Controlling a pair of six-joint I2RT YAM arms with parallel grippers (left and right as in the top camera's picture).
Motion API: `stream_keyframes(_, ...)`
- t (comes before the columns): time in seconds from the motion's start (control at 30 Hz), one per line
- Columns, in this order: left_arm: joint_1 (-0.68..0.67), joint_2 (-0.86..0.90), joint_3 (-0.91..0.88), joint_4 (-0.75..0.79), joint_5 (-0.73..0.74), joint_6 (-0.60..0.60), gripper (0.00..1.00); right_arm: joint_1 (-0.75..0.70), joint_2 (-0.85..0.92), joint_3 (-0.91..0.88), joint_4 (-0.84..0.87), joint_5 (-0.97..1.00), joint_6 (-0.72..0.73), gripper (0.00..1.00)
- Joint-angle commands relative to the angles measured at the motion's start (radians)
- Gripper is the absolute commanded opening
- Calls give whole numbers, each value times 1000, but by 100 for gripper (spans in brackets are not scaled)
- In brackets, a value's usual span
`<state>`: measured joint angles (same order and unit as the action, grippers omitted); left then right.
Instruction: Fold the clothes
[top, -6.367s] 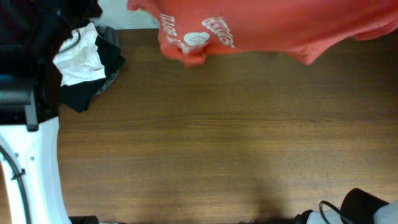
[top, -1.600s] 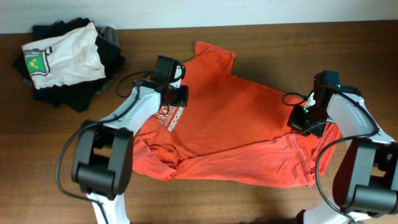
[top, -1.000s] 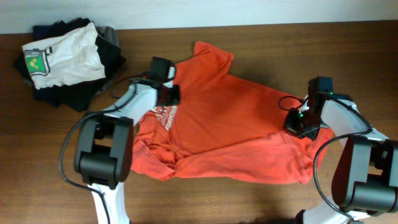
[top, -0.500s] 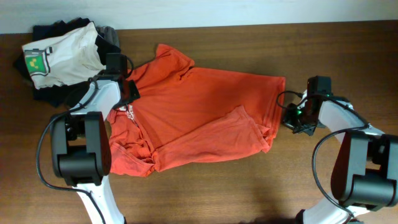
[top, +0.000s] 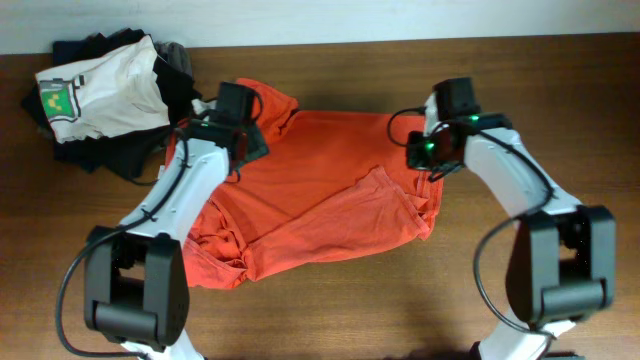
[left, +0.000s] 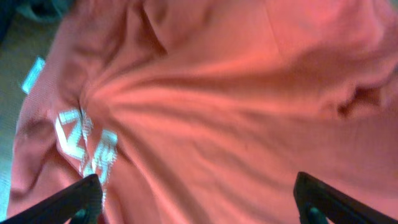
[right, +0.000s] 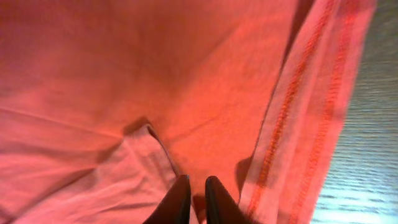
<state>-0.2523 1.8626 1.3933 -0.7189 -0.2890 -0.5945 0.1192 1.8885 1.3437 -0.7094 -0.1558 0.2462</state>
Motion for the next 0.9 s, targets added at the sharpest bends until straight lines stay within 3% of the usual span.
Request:
stream_keyframes(0.0, -31, 3, -2, -63, -11, 12, 99, 8, 85, 7, 16, 89, 24, 4)
stream_keyframes(0.23, -33, 3, -2, -87, -11, 12, 99, 8, 173, 6, 61, 95, 24, 4)
stream_keyframes(0.6, -33, 3, -2, -178, -3, 12, 99, -71, 290, 18, 98, 272, -37, 4)
stream_keyframes(0.87, -33, 3, -2, -191, 40, 13, 99, -229, 290, 270, -58, 273, -72, 4)
